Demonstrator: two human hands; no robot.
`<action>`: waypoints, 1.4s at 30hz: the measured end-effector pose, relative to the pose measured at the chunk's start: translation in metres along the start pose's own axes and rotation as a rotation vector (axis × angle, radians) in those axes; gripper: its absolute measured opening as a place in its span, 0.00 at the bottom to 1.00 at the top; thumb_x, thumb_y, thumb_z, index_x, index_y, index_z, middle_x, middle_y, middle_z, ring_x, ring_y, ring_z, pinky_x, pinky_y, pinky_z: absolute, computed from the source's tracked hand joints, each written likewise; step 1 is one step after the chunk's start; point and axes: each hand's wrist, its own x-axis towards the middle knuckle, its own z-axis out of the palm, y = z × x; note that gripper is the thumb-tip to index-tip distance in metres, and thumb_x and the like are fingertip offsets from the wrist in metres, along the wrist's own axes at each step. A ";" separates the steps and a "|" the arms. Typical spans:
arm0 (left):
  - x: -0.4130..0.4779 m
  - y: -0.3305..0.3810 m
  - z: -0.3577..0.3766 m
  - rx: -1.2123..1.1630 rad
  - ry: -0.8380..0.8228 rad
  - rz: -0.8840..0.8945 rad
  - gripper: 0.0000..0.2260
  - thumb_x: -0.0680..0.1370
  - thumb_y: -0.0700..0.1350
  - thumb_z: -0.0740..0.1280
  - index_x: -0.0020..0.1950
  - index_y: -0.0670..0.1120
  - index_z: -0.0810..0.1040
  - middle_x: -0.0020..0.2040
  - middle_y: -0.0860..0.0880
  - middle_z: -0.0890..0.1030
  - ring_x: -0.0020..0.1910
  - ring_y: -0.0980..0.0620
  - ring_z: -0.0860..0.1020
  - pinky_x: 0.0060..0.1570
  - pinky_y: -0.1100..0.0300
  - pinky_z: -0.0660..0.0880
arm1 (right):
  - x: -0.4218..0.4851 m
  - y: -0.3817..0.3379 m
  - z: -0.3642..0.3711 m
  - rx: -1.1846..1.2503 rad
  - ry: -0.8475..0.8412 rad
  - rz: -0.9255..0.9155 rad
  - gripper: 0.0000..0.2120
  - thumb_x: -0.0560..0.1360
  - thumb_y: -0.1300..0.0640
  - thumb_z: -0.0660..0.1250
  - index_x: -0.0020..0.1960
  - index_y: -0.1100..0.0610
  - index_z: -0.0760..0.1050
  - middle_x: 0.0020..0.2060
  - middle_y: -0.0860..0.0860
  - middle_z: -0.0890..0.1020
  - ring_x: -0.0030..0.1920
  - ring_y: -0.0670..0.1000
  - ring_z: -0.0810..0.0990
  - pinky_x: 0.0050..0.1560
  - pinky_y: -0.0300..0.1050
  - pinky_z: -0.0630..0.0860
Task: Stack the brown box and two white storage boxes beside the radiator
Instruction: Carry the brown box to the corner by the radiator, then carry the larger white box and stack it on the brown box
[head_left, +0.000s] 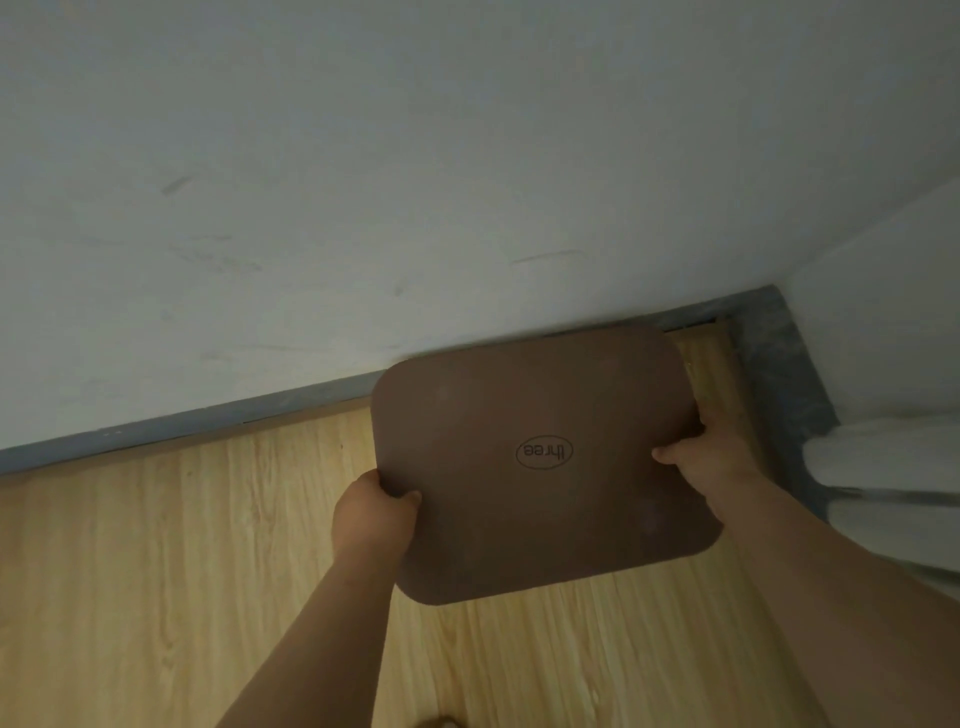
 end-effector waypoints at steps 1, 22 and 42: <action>0.001 0.001 0.001 -0.004 -0.001 0.010 0.12 0.76 0.45 0.67 0.58 0.43 0.77 0.47 0.48 0.81 0.44 0.47 0.78 0.42 0.57 0.72 | 0.002 -0.002 -0.001 -0.001 0.003 -0.015 0.35 0.68 0.67 0.75 0.72 0.56 0.66 0.63 0.58 0.77 0.60 0.61 0.78 0.61 0.57 0.75; -0.083 0.039 -0.073 -0.102 -0.138 0.075 0.29 0.76 0.50 0.67 0.75 0.49 0.62 0.72 0.45 0.67 0.67 0.42 0.71 0.59 0.53 0.70 | -0.123 -0.074 -0.004 -0.387 -0.056 -0.276 0.37 0.74 0.45 0.68 0.77 0.52 0.55 0.73 0.56 0.64 0.71 0.59 0.66 0.68 0.57 0.68; -0.351 0.012 -0.293 -0.009 0.025 0.017 0.32 0.77 0.58 0.63 0.78 0.50 0.57 0.77 0.46 0.60 0.74 0.45 0.62 0.68 0.50 0.65 | -0.430 -0.208 -0.095 -0.883 -0.242 -0.937 0.35 0.74 0.37 0.62 0.76 0.50 0.58 0.75 0.51 0.64 0.75 0.53 0.61 0.73 0.57 0.58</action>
